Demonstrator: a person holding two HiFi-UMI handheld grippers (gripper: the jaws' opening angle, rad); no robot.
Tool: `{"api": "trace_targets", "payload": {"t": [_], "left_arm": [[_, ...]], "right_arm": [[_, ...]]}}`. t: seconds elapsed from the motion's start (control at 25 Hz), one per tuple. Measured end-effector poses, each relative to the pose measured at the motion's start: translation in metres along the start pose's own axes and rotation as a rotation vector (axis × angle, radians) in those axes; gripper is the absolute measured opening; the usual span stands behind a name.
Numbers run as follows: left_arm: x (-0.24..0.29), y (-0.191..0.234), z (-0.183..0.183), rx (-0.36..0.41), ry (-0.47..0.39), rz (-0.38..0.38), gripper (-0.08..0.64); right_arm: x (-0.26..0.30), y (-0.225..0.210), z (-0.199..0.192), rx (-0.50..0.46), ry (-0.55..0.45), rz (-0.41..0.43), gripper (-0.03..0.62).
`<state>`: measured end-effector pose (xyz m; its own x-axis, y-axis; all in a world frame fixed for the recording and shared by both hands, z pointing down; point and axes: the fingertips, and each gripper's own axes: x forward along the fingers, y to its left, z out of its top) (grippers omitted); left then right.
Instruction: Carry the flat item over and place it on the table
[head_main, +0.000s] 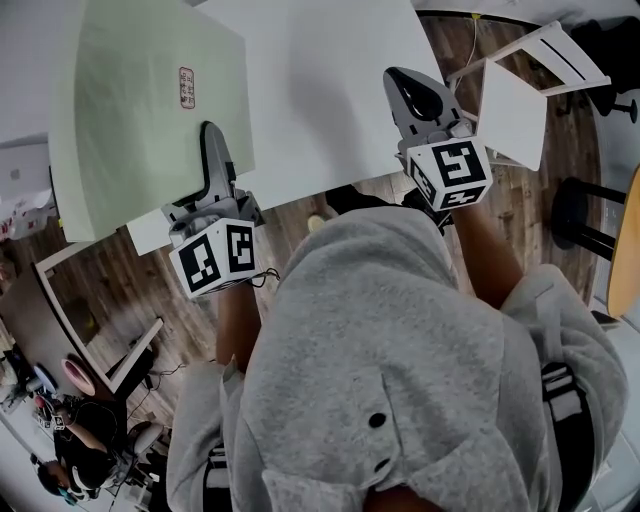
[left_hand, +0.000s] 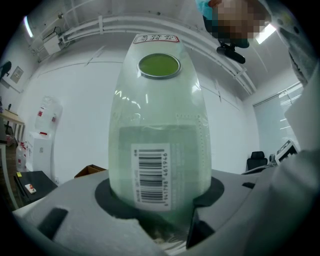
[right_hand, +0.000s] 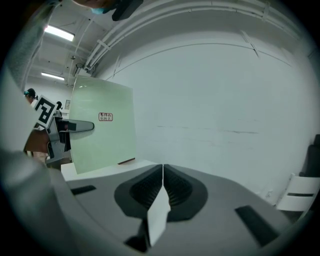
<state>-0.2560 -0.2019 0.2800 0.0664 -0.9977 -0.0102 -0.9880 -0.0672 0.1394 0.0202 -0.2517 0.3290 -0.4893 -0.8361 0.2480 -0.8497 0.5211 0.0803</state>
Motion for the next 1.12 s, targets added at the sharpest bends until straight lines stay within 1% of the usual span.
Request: {"api": "trace_targets", "payload": {"t": [0.2,0.32,0.48,0.92,1.12], "left_arm": [[0.005,0.003,-0.003,0.021,0.005,0.006,0.272],[0.020,-0.002,-0.008,0.042,0.019,0.018,0.273],[0.041,-0.013,-0.012,0.044,0.031,0.024,0.273],[0.076,-0.027,-0.020,0.090,0.058,0.068,0.272],[0.078,-0.025,-0.022,0.096,0.060,0.087,0.273]], "right_arm": [[0.005,-0.002,0.000,0.006,-0.004,0.002,0.028],[0.014,-0.014,-0.001,0.016,-0.002,0.004,0.028],[0.024,-0.035,-0.004,0.030,0.000,0.013,0.028],[0.039,-0.070,-0.013,0.100,-0.018,0.027,0.028],[0.037,-0.073,-0.021,0.116,-0.008,0.026,0.028]]}}
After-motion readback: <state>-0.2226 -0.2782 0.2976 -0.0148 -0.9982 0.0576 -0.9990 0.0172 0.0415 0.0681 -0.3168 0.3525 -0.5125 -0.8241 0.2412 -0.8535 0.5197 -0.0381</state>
